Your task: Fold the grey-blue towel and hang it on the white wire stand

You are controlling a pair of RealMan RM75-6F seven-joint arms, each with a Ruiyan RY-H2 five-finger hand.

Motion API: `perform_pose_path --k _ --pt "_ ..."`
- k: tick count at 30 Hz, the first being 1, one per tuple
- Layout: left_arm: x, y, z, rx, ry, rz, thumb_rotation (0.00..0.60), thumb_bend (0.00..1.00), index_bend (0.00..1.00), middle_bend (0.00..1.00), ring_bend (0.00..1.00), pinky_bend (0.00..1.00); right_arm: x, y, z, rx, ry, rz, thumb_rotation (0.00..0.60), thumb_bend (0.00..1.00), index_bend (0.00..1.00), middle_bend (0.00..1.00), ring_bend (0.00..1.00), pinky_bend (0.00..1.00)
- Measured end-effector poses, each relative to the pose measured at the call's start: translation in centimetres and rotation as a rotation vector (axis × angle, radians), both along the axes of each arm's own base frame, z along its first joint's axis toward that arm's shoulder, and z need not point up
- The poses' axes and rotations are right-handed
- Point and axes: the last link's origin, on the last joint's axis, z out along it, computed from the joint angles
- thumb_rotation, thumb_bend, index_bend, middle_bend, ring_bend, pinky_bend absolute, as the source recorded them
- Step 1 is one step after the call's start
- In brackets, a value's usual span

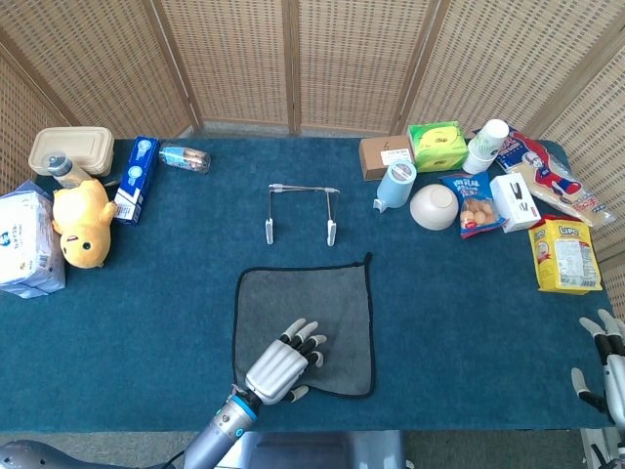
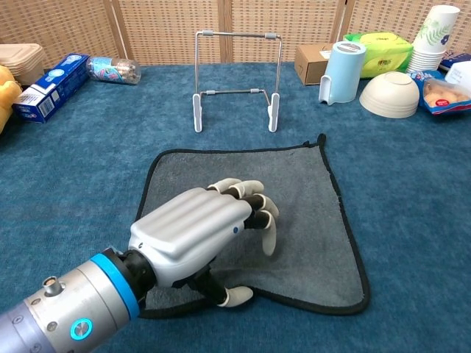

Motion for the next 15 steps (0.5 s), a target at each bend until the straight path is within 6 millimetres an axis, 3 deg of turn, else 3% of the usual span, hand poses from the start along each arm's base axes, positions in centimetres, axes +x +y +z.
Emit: perform_pose_path --k 11,15 --pt "0.01 0.01 -0.01 0.003 0.005 0.000 0.600 0.44 0.48 0.22 0.09 0.08 -0.09 0.11 0.01 -0.001 -0.003 -0.008 0.600 0.39 0.15 0.03 0.00 0.00" --pt "-0.05 0.04 -0.03 0.000 0.009 0.001 0.600 0.48 0.53 0.23 0.09 0.08 -0.12 0.12 -0.01 0.001 -0.004 -0.009 0.600 0.39 0.15 0.03 0.00 0.00"
